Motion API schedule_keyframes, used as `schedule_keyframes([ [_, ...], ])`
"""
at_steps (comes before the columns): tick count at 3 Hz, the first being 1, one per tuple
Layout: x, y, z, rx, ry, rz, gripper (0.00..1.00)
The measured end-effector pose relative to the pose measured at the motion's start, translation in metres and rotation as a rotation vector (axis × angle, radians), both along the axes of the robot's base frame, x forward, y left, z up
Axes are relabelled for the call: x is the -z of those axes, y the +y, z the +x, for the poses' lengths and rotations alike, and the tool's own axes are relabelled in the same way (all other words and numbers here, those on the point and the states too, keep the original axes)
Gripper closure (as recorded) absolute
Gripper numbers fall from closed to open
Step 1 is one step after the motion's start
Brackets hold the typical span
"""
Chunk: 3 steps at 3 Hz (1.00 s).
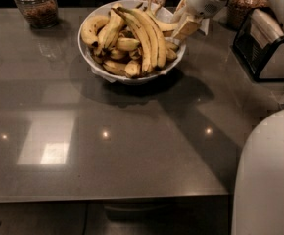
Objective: Pick banana from white bowl
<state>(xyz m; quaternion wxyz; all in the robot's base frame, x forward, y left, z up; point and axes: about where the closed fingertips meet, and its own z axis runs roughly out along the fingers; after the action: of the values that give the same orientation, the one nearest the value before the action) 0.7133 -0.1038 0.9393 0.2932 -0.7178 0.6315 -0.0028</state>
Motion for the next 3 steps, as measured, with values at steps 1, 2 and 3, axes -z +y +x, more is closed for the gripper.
schedule_keyframes([
  [1, -0.013, -0.007, -0.008, 0.031, -0.015, 0.062, 1.0],
  [2, -0.03, -0.016, -0.02, 0.055, -0.04, 0.141, 1.0],
  [3, -0.041, -0.029, -0.036, 0.082, -0.052, 0.184, 1.0],
])
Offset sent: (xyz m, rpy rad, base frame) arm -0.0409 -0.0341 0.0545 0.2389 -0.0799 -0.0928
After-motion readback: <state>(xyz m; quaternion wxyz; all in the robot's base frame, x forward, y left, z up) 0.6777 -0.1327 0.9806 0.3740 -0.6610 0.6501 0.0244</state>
